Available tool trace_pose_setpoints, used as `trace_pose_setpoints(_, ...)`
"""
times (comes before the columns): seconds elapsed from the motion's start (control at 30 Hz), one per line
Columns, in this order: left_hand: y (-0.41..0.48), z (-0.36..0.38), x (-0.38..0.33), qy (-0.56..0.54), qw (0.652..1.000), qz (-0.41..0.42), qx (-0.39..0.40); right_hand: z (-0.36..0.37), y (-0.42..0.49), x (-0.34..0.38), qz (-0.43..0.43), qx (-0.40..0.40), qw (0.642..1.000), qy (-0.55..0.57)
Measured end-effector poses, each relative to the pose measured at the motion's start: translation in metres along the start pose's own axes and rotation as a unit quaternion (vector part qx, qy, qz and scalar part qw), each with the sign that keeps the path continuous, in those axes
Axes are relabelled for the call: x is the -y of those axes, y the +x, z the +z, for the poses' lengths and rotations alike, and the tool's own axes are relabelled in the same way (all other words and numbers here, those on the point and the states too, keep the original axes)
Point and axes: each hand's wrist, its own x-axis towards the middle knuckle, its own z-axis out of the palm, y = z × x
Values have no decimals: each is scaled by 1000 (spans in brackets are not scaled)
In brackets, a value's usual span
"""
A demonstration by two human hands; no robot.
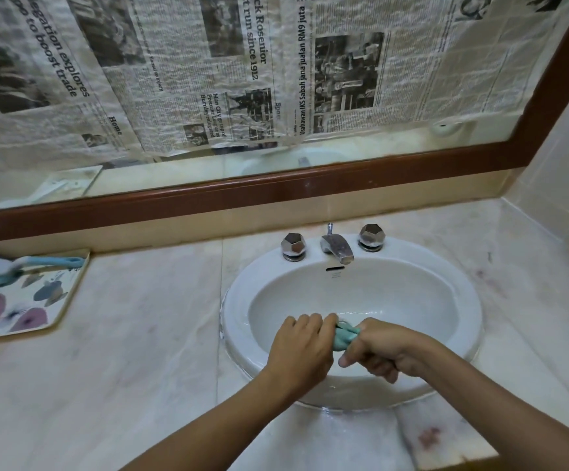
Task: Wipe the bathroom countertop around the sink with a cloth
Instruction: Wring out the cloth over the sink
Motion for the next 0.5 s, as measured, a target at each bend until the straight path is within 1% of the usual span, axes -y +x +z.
trace_pose_setpoints(0.07, 3, -2, 2, -7, 999, -4, 37, 3, 2, 1, -31, -17, 999, -41)
trace_pose_setpoints(0.13, 8, -8, 2, 17, 996, -21, 83, 6, 8, 0, -85, -85, 985, -123)
trace_pose_setpoints(0.2, 10, -20, 1, 26, 992, -38, 113, 7, 15, -2, -137, -168, 953, -213)
trace_pose_setpoints(0.23, 13, -25, 0, 0, 990, -55, 130, 8, 19, -3, -158, -200, 935, -245)
trace_pose_setpoints(0.27, 15, -28, 0, -54, 978, -80, 185, 10, 22, -4, -176, -222, 916, -283)
trace_pose_setpoints(0.3, 17, -31, 1, -116, 959, -105, 238, 12, 22, -5, -193, -240, 892, -332)
trace_pose_setpoints(0.33, 18, -31, 3, -166, 939, -125, 274, 15, 21, -5, -205, -254, 866, -379)
trace_pose_setpoints(0.4, 18, -35, 6, -252, 897, -154, 329, 18, 18, -6, -234, -277, 811, -459)
trace_pose_setpoints(0.47, 18, -36, 10, -339, 842, -188, 375, 24, 16, -4, -259, -300, 775, -493)
trace_pose_setpoints(0.5, 18, -35, 13, -374, 821, -203, 380, 25, 20, -4, -275, -317, 756, -502)
